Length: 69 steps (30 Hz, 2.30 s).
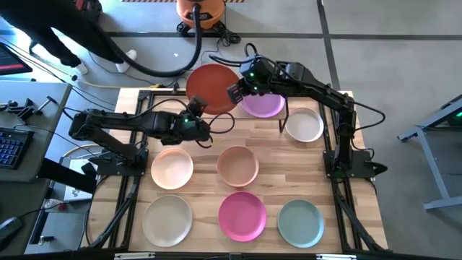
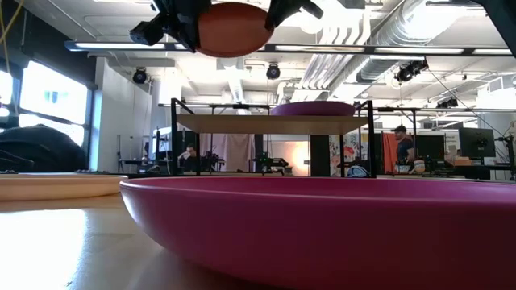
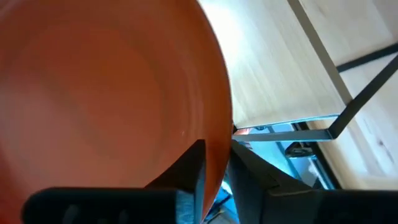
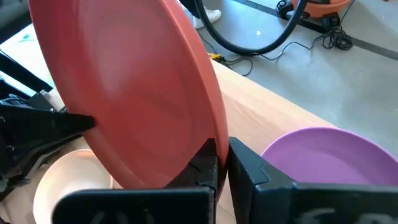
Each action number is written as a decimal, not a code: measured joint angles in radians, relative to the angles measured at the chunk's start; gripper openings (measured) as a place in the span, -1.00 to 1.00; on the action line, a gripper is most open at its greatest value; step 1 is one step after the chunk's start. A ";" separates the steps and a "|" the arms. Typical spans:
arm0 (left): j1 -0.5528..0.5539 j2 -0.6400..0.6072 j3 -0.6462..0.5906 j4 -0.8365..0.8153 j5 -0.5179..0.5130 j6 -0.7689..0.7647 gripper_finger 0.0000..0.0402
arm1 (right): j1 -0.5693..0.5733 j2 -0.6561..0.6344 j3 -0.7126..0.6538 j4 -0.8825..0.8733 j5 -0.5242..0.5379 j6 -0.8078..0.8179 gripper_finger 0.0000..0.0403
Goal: Place and stack plates onto a shelf
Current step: Stack the orange plate on top of the violet plate
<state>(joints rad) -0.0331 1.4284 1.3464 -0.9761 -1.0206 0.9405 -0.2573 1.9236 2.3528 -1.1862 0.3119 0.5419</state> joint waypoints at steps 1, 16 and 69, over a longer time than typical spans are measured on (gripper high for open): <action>0.000 0.000 0.000 0.001 0.003 -0.016 -0.67 | 0.000 0.000 0.000 0.000 0.000 0.000 -0.99; -0.016 0.000 0.000 -0.002 -0.115 -0.238 -0.39 | -0.045 0.000 0.000 0.000 -0.026 -0.027 -1.00; -0.012 0.000 0.000 -0.003 0.100 -0.914 -0.39 | -0.713 0.101 0.000 -0.385 -0.728 -0.465 -1.00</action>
<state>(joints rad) -0.0452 1.4284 1.3464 -0.9791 -0.9207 0.0265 -0.9705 2.0245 2.3531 -1.5709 -0.4165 0.0767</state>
